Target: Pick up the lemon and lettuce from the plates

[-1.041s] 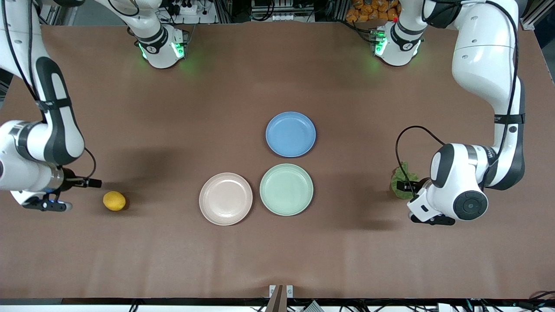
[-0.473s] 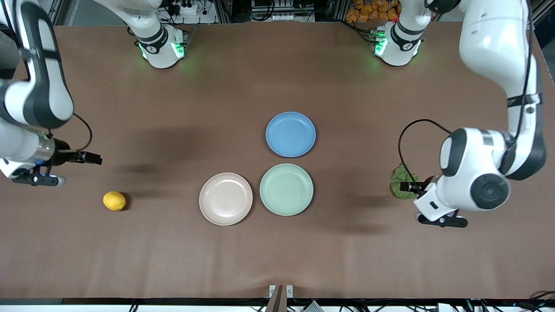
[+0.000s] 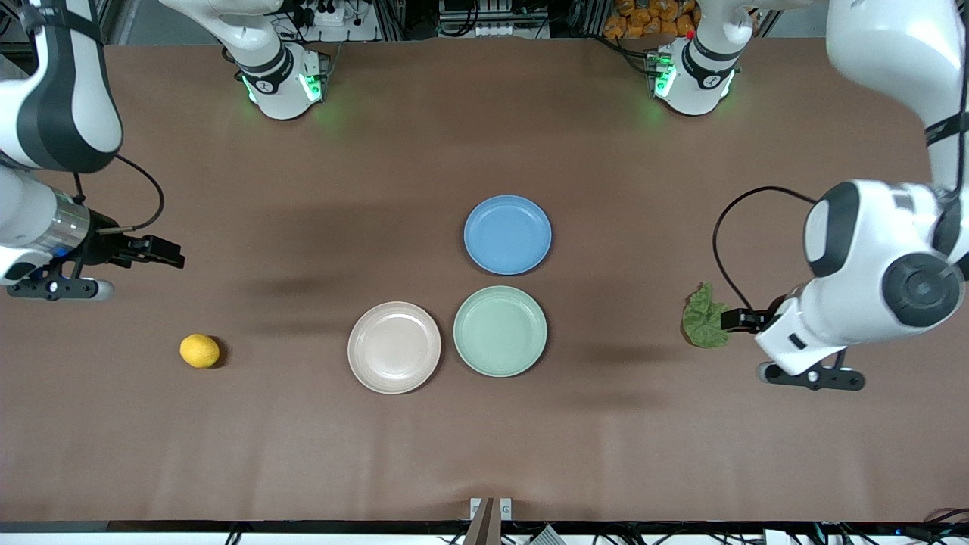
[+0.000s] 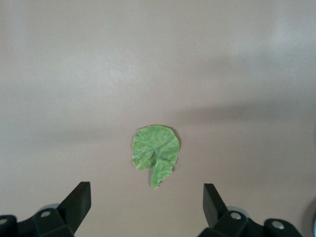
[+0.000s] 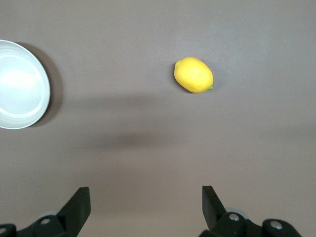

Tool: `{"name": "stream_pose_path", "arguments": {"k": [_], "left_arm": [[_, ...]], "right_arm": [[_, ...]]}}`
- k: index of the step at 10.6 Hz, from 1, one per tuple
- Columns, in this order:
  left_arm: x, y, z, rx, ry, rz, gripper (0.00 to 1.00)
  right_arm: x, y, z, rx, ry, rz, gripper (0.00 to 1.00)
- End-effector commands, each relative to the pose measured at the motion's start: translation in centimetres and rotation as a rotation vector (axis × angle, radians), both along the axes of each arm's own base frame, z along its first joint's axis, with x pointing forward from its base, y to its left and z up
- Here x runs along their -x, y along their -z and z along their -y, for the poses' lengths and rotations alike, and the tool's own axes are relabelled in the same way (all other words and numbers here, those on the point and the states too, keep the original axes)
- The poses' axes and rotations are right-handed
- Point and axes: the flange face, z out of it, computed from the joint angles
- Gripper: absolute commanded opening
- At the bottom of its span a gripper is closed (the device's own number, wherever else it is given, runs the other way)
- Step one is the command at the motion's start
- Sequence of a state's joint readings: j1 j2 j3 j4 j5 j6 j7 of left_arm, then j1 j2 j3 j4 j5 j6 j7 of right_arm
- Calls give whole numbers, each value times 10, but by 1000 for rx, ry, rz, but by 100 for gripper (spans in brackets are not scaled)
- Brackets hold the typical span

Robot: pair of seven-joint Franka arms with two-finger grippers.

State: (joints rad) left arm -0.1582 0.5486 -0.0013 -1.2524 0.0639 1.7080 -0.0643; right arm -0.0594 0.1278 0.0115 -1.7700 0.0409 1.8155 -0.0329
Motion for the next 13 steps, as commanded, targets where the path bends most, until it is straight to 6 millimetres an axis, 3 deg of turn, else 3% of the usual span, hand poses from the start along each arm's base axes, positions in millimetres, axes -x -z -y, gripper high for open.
{"name": "stream_pose_path", "arguments": {"k": [1, 4, 6, 9, 10, 13], "left_arm": [[20, -64, 1, 28, 3, 74, 100], [33, -92, 4, 36, -8, 80, 100], [40, -104, 20, 62, -7, 94, 100], [57, -140, 14, 71, -39, 120, 100], [64, -152, -1, 72, -55, 118, 100], [92, -177, -7, 74, -51, 91, 100]], "right_arm": [[-1, -31, -2, -21, 1, 16, 100], [14, -55, -3, -21, -9, 27, 100], [29, -67, -2, -14, -10, 36, 100], [53, -78, -3, -5, -11, 52, 100], [55, -90, -4, -3, -11, 80, 100], [51, -110, 4, 4, 3, 155, 100]]}}
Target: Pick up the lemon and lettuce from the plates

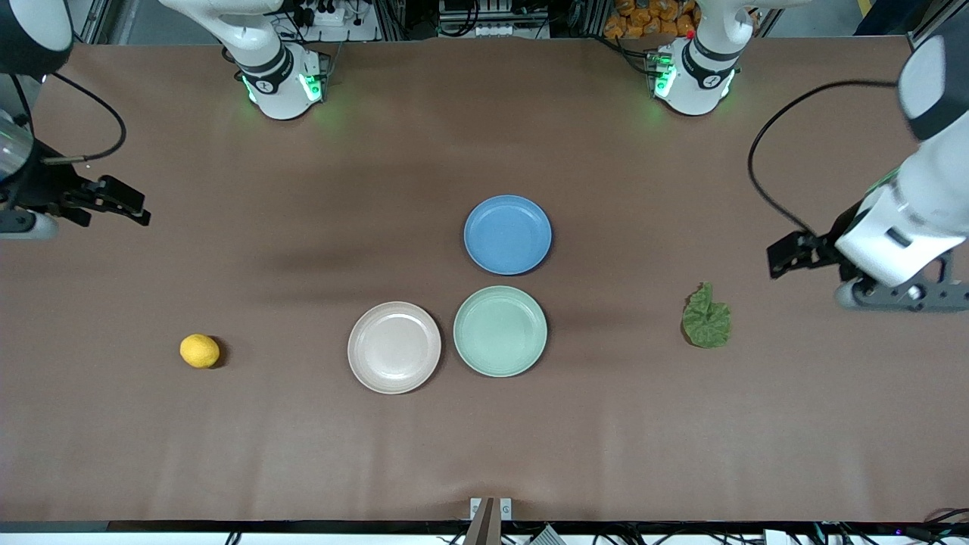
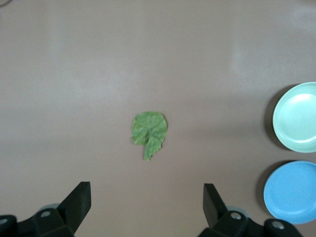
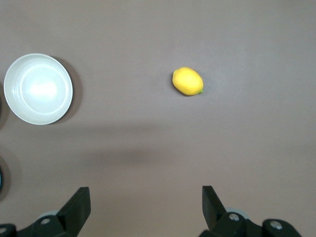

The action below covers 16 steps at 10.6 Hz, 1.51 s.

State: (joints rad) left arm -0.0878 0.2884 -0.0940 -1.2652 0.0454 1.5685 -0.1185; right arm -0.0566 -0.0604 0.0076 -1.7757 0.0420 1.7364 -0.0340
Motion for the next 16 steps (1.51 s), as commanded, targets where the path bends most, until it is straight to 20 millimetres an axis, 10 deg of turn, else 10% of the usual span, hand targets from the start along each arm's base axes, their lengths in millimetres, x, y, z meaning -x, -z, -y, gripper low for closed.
{"name": "stream_pose_path", "arguments": {"k": [1, 6, 16], "left_arm": [[35, -28, -3, 13, -2, -2, 100], [76, -54, -24, -2, -12, -14, 100], [88, -19, -52, 33, -38, -55, 100]], "right_arm": [[4, -25, 7, 3, 5, 75, 100], [7, -43, 10, 20, 9, 70, 100], [6, -52, 5, 22, 3, 84, 100]]}}
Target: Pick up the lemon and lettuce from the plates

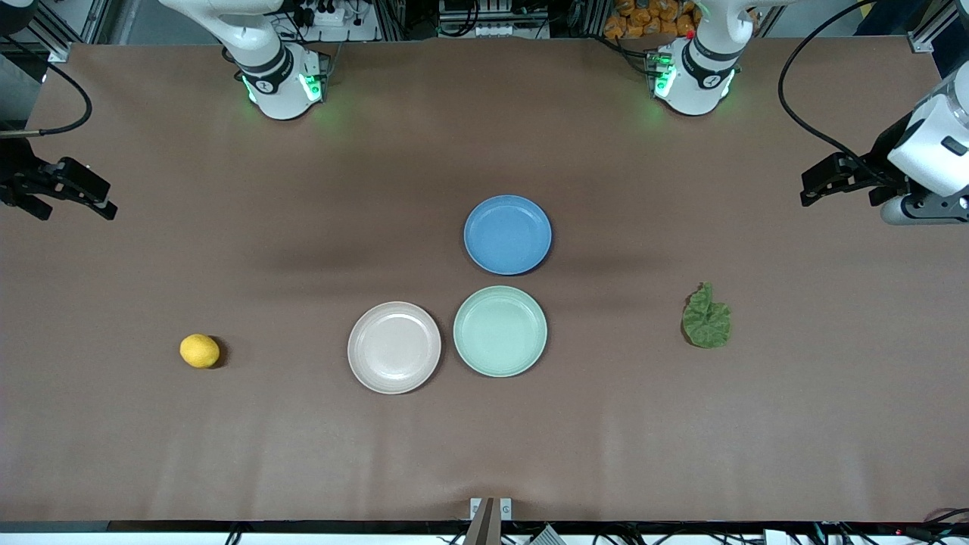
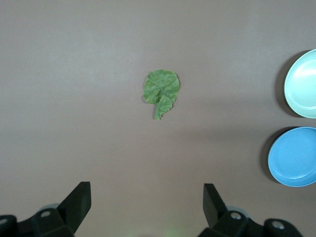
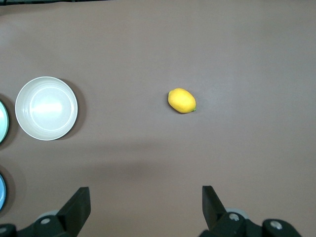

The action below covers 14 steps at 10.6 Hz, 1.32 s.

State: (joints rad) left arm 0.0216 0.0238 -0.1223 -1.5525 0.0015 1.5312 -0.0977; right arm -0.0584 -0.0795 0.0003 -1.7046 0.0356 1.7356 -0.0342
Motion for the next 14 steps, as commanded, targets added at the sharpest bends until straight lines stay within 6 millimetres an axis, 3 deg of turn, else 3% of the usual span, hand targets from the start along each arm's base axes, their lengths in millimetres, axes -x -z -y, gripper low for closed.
{"name": "stream_pose_path", "arguments": {"k": [1, 4, 14], "left_arm": [[10, 1, -6, 23, 16, 9, 100], [7, 2, -6, 24, 15, 18, 100], [2, 4, -2, 27, 21, 20, 100]], "right_arm": [[3, -5, -3, 11, -7, -7, 100], [4, -2, 6, 68, -12, -21, 100], [19, 7, -9, 12, -17, -159, 100]]}}
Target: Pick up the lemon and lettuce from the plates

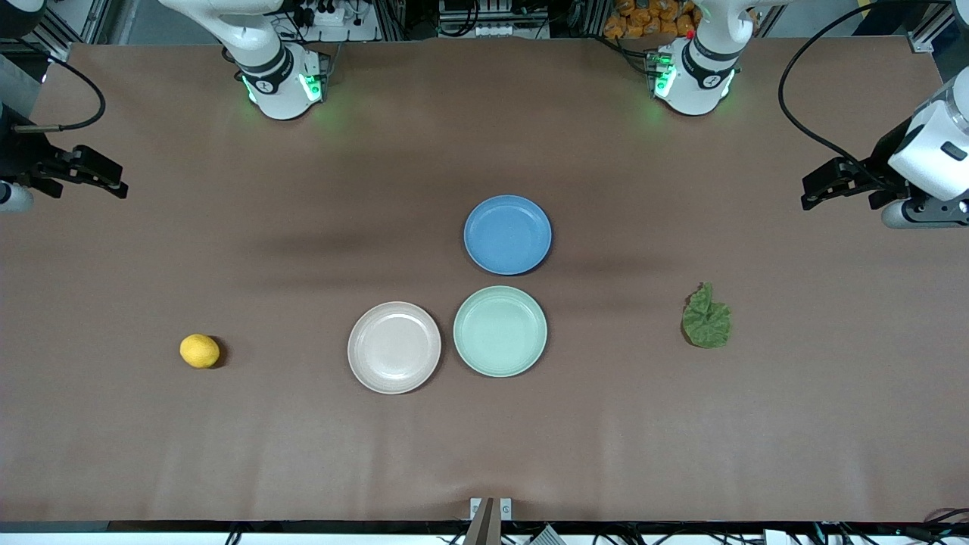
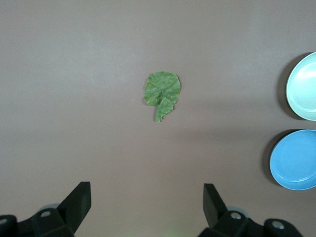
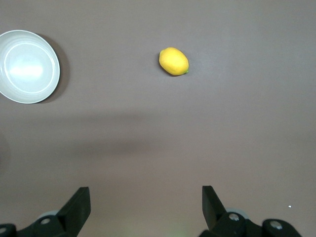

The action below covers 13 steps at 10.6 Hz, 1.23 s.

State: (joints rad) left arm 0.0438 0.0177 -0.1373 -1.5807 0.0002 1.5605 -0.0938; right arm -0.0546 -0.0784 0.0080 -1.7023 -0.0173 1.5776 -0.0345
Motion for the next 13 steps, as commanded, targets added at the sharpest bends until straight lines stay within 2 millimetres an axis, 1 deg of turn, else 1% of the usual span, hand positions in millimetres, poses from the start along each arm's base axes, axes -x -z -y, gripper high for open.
{"name": "stream_pose_path", "arguments": {"k": [1, 4, 6, 7, 10, 13], "left_arm": [[1, 1, 2, 26, 25, 7, 100], [0, 2, 11, 28, 34, 9, 100], [0, 1, 24, 27, 51, 17, 100], [1, 0, 28, 26, 54, 18, 100], [-1, 0, 17, 32, 33, 21, 100], [-3, 4, 16, 32, 31, 16, 100]], "right_arm": [[3, -8, -6, -98, 18, 7, 100], [1, -7, -11, -86, 4, 10, 100], [0, -6, -8, -63, 3, 12, 100], [0, -4, -6, -24, -3, 6, 100], [-1, -4, -5, -9, -4, 7, 100], [-6, -1, -5, -13, -2, 24, 100]]}}
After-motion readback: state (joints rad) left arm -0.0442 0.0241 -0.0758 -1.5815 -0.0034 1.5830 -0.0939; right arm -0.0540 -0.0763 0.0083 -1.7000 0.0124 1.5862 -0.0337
